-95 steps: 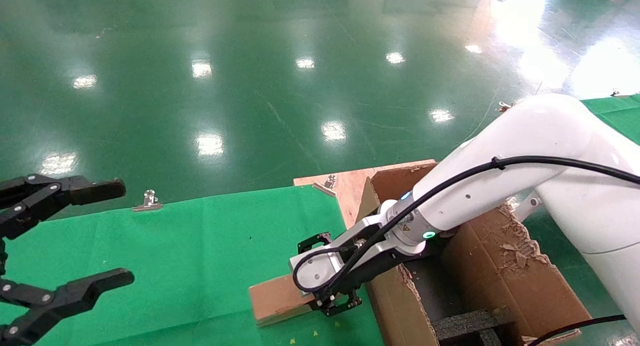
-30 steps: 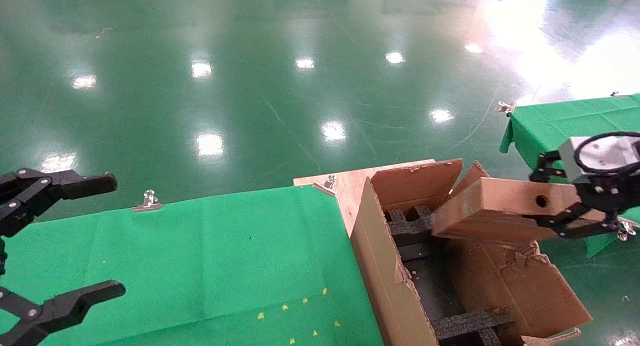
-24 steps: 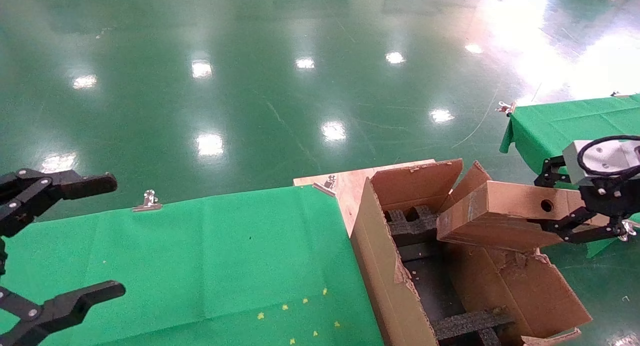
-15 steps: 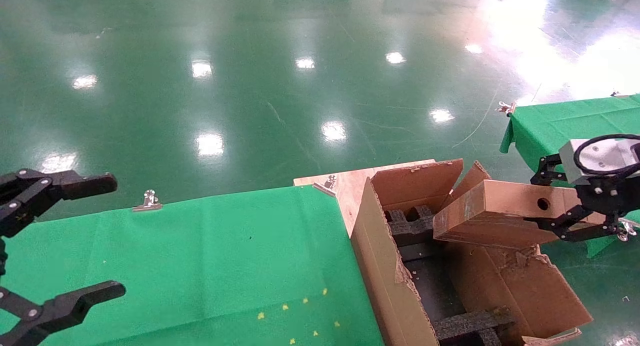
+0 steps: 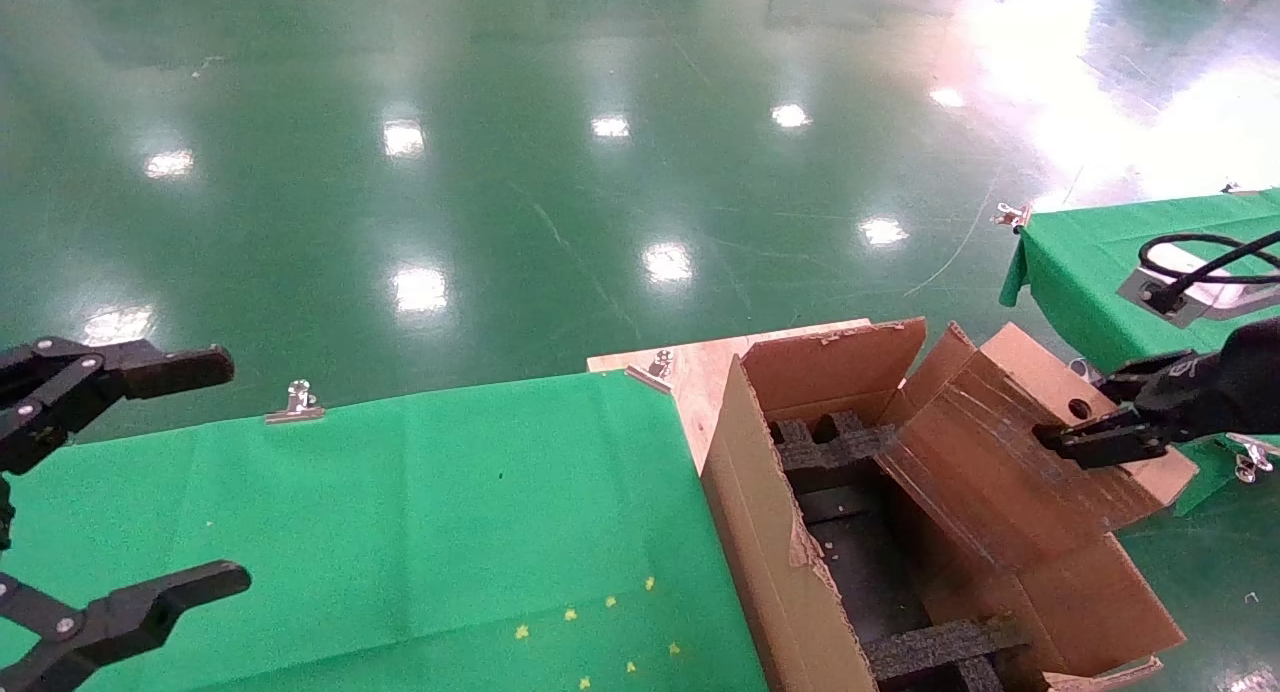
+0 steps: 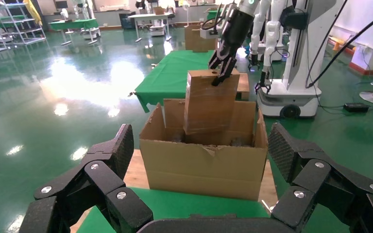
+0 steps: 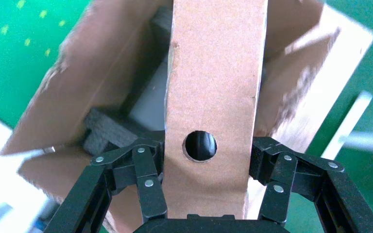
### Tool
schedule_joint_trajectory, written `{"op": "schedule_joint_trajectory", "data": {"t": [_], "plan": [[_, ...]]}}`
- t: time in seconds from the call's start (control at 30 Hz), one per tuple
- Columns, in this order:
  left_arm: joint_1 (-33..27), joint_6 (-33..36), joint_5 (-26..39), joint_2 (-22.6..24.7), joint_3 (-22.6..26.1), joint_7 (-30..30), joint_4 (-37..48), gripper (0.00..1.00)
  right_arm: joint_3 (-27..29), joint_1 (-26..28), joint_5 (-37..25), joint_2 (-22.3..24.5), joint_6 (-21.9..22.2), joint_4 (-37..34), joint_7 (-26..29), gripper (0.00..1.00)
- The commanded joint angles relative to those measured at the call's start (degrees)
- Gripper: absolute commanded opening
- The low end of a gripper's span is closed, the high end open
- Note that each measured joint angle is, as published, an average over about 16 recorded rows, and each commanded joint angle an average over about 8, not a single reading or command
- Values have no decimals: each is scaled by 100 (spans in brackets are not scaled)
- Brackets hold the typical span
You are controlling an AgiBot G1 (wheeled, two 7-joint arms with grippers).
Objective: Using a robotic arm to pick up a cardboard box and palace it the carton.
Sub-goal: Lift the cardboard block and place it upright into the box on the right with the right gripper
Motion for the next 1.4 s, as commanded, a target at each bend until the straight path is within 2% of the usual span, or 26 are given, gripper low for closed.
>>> {"op": "schedule_joint_trajectory", "data": {"t": [0.03,0.2,0.47,0.6,0.97,1.4], "plan": [[0,0,0,0,0,0,0,100,-34,-127,57,82,184,58,474,0],[1,-1,0,-1,0,0,1,100,-122,-248,11,233,582,392,1041,0],[1,-2,0,-1,0,1,2,100,-159,-295,-11,264,707,493,1156,0],[1,-2,0,-1,0,1,3,100,-205,-414,-6,229,859,472,1389,0],[1,-2,0,-1,0,1,3,100,-411,-922,-89,137,1811,692,2568,0],[1,-3,0,-1,1,1,3,100,-553,-1285,-177,150,2634,1300,3327,0]]}}
